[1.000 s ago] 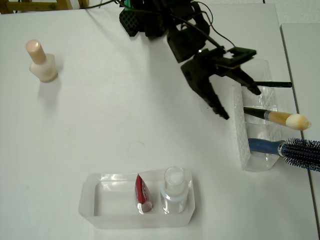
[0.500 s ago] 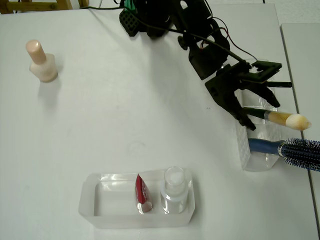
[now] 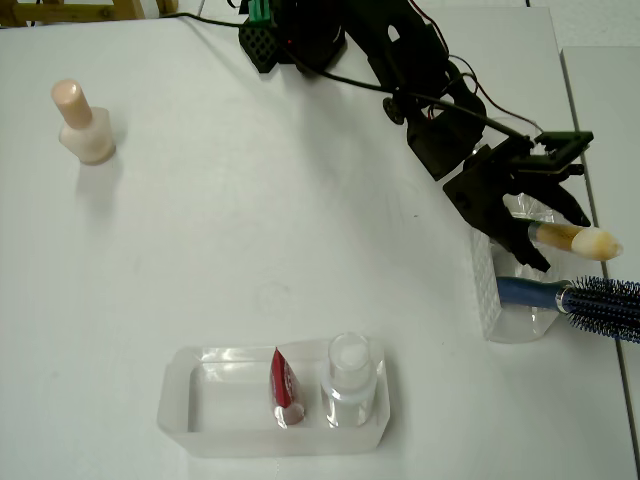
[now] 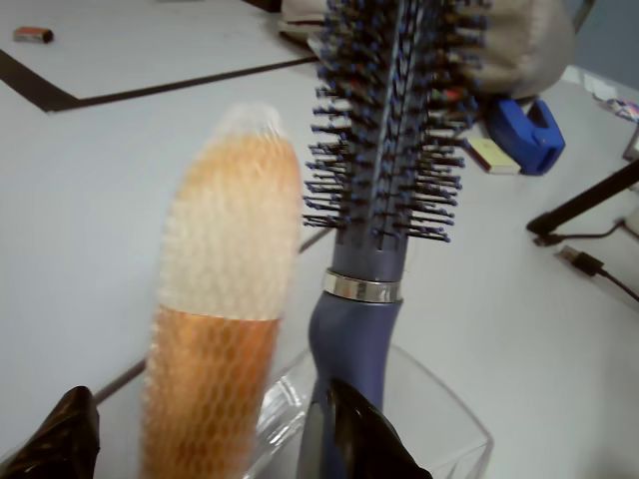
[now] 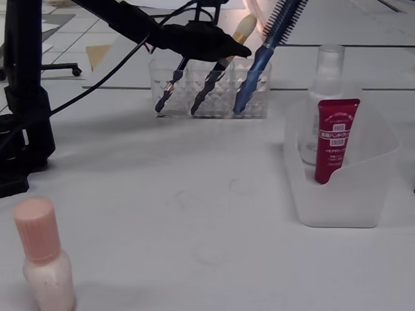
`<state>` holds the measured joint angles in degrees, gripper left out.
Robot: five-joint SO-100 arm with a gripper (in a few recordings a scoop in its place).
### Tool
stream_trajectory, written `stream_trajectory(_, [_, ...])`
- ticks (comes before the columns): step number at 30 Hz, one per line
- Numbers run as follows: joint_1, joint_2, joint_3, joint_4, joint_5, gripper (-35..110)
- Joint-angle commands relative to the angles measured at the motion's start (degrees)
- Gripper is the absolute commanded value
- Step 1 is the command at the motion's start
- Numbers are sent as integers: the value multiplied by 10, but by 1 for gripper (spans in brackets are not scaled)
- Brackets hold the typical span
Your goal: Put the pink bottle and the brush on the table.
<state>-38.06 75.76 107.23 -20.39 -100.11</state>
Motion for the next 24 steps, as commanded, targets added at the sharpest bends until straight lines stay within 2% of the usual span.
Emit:
stream_trajectory(1, [-15,8,-26,-25,-1,32])
stream_trajectory(24, [-16,-35,-40,-34,-1,11])
